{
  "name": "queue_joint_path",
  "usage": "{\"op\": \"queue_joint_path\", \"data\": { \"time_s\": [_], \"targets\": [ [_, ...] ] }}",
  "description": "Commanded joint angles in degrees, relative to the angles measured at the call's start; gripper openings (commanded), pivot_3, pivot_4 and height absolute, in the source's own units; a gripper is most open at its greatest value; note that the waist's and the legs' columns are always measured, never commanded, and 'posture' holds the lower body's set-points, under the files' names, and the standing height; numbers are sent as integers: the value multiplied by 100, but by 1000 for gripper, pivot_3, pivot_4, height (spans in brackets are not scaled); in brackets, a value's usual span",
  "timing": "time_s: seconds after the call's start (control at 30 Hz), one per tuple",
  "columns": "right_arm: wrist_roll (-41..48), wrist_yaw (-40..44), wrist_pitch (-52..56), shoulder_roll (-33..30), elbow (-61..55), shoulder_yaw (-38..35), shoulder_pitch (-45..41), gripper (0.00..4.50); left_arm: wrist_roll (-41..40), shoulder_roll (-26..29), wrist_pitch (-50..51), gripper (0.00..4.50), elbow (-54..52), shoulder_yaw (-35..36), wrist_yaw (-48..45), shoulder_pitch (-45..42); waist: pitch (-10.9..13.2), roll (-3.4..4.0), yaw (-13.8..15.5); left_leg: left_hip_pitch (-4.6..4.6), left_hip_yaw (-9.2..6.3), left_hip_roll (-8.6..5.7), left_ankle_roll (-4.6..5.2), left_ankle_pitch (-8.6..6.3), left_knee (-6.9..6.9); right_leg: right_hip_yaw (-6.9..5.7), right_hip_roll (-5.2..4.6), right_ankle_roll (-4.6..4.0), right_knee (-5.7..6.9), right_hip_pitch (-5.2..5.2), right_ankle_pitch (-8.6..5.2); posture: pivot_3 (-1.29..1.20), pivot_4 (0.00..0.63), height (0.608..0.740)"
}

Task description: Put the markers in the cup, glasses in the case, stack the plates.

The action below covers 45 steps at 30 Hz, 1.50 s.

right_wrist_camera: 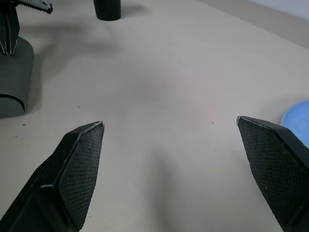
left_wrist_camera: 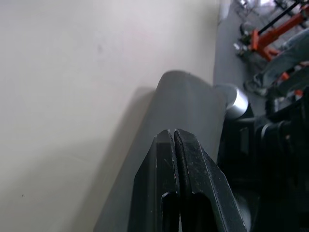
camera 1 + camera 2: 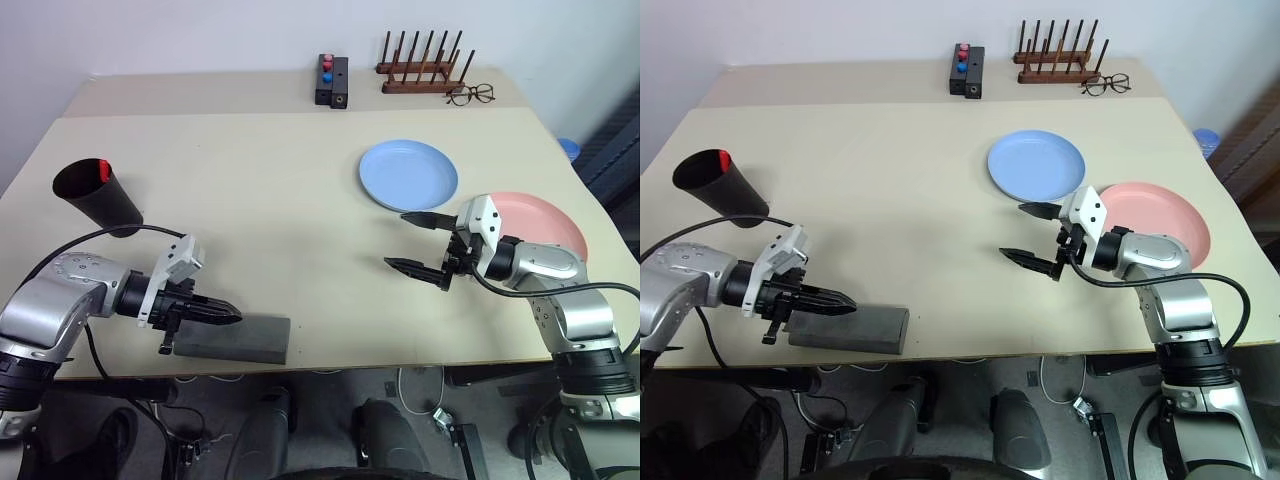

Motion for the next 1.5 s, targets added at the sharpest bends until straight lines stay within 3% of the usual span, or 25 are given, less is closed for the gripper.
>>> {"op": "queue_joint_path", "data": {
  "time_s": [0.03, 0.33, 0.63, 0.87, 1.0, 1.1, 1.33, 1.5],
  "targets": [
    [32, 17, -103, -16, -50, -57, -111, 4500, -218, 246, 170, 57, -188, 166, -150, -45, 0, 1, 3, 0, 0, 0, 0, 0, 0, 0, 0, 0, 0, 0, 0, 0, 150, 735],
    [-2, 35, -128, -4, 2, -39, -154, 4500, -349, 324, 138, 57, -320, 196, -194, 272, 0, 1, 7, -1, 1, 0, 0, -1, -2, 1, -2, -2, -5, 0, -1, 0, 150, 735],
    [-1, 10, -133, 11, -24, -33, -147, 4500, 231, 224, -609, 57, -293, -94, 54, 751, -1, 3, 13, 1, 1, 0, -2, -2, -5, 3, -6, -6, -8, 0, -2, 0, 150, 735],
    [-1, -1, -140, 21, -8, -24, -171, 4500, -375, 82, -141, 57, -235, 290, 186, 365, -1, 4, 23, 1, 0, 0, -1, -2, -5, 4, -8, -11, -11, 0, -5, 0, 150, 735],
    [7, 16, -155, -7, 37, -58, -195, 4500, -1370, -123, 791, 57, -33, 786, 236, -360, 0, 2, 21, -4, -1, 0, -1, -2, -4, 0, -8, -11, -11, -1, -5, 0, 150, 735],
    [-6, 29, -195, -75, 146, -130, -236, 4500, -2292, -225, 1728, 896, 221, 1206, 401, -1198, 2, -2, 10, -8, -2, 0, 1, -1, -2, -6, -3, -6, -10, -2, -3, 0, 150, 735],
    [-143, -125, -180, -361, 446, -368, -345, 4500, -1900, -1115, 745, 4425, 452, 1402, 1176, -1813, 3, -3, 2, 2, 5, -1, 2, 1, -1, -14, 7, 19, -6, 7, 10, 0, 150, 735],
    [20, -476, 795, -711, 537, -668, -474, 4500, -1552, -1658, -119, 4479, 278, 1318, 1337, -1581, 3, -4, 8, 1, 6, 0, 1, 2, 0, -11, 9, 19, -4, 6, 10, 0, 150, 735]
  ]
}}
